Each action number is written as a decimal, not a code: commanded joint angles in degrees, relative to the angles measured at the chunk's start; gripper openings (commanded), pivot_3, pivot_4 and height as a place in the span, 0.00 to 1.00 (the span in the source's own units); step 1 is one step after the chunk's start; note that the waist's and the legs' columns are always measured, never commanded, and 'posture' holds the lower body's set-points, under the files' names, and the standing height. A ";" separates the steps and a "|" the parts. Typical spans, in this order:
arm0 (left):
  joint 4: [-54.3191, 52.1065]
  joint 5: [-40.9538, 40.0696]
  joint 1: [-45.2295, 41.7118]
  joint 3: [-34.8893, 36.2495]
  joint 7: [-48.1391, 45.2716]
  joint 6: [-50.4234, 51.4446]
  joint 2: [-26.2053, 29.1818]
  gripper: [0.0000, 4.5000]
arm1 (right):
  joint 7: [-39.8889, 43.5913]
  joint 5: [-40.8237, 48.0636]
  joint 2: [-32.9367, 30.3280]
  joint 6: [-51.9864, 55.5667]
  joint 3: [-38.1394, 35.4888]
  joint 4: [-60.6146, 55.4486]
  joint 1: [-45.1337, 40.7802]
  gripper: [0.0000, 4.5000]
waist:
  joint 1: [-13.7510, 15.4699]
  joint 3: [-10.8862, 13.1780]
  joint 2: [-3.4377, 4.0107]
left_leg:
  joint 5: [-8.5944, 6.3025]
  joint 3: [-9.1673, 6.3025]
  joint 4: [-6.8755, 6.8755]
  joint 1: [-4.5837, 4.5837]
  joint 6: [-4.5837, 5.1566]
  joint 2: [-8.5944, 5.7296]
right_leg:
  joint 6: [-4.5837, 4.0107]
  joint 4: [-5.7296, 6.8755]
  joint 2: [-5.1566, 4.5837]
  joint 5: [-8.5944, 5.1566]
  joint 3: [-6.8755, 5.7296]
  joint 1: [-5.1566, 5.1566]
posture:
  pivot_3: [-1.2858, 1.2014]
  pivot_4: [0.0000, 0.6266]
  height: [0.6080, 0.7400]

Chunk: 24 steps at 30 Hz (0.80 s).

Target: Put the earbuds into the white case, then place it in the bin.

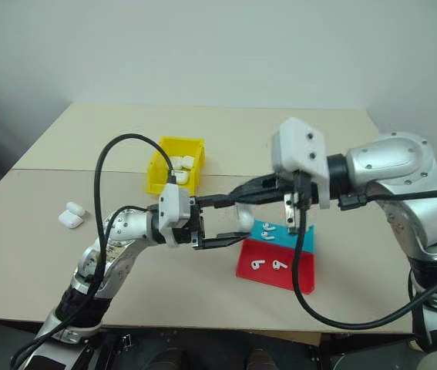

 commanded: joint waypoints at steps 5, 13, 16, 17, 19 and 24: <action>-1.85 2.82 -7.29 7.38 17.14 13.20 0.92 0.61 | -12.07 2.26 0.69 4.38 -9.32 -2.75 9.88 0.01 | 0.58 -0.02 -0.07 | 0.00 -0.05 0.01 0.04 0.00 -0.02 | 0.02 -0.01 -0.03 0.01 -0.09 0.13 | 0.52 0.24 1.00; 18.89 21.80 -17.61 9.29 44.88 10.10 -4.45 0.61 | -20.59 0.78 4.62 2.29 -11.65 -9.93 24.82 0.01 | 0.75 -0.03 -0.05 | 0.01 -0.14 0.03 -0.01 0.00 -0.13 | 0.10 -0.03 -0.03 0.06 -0.02 0.07 | 0.52 0.24 1.00; 26.45 25.28 -20.49 8.43 48.16 11.08 -4.65 0.61 | -20.93 -0.07 4.11 1.74 -12.25 -10.32 27.95 0.01 | 0.85 -0.03 -0.06 | 0.01 -0.13 0.03 -0.02 0.00 -0.14 | 0.10 -0.03 -0.04 0.06 -0.02 0.05 | 0.52 0.24 1.00; 29.50 27.26 -21.40 7.31 48.89 10.99 -4.21 0.61 | -20.73 -0.51 3.61 1.59 -12.17 -10.31 28.72 0.01 | 0.91 -0.03 -0.07 | 0.01 -0.13 0.03 -0.03 0.00 -0.15 | 0.10 -0.02 -0.04 0.06 -0.04 0.04 | 0.52 0.24 1.00; 34.28 28.60 -23.07 6.95 49.82 12.04 -4.43 0.61 | -19.99 -1.79 2.49 0.81 -11.90 -10.29 29.86 0.01 | 1.03 -0.03 -0.06 | 0.01 -0.13 0.03 -0.03 0.00 -0.16 | 0.10 -0.03 -0.04 0.06 -0.05 0.05 | 0.52 0.24 1.00; 41.25 26.46 -25.72 8.84 48.26 11.03 -5.88 0.61 | -19.55 -3.76 0.67 -0.41 -12.57 -8.23 30.38 0.01 | 1.18 -0.02 -0.07 | 0.01 -0.13 0.01 -0.07 -0.01 -0.16 | 0.11 -0.11 -0.04 0.06 -0.08 0.04 | 0.52 0.24 1.00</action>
